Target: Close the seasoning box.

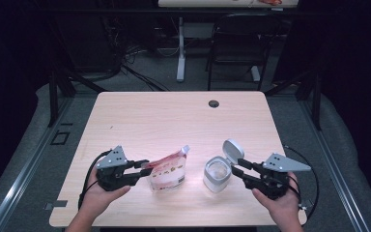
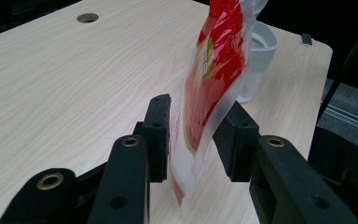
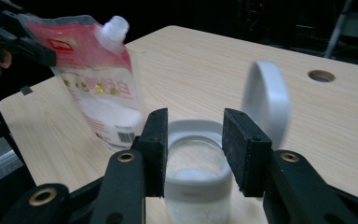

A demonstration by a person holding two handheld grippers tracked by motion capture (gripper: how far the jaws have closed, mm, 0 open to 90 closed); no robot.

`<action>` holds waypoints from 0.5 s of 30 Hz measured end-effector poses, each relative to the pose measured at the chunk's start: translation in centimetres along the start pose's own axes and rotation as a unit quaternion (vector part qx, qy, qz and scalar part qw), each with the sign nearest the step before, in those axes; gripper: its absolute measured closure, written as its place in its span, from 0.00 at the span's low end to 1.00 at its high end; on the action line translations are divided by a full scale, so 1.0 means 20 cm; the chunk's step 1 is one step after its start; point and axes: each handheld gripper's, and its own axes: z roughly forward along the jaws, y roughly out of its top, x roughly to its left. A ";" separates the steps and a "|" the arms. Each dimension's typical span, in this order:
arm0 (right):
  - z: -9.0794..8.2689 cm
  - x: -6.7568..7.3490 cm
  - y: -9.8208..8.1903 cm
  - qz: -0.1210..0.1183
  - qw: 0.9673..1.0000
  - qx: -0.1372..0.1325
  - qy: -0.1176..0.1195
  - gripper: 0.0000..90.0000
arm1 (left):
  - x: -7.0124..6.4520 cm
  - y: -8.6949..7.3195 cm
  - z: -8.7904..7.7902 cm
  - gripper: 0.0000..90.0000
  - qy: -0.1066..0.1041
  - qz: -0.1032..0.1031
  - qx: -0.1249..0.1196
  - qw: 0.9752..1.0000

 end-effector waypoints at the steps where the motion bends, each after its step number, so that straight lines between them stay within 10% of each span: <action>1: 0.02 0.01 0.01 -0.004 1.000 0.001 0.004 0.67 | 0.00 0.00 0.00 0.75 0.000 -0.002 -0.001 1.000; 15: 0.35 0.18 0.15 -0.043 0.996 0.030 0.069 0.61 | 0.00 0.01 -0.05 0.81 -0.003 -0.001 -0.011 1.000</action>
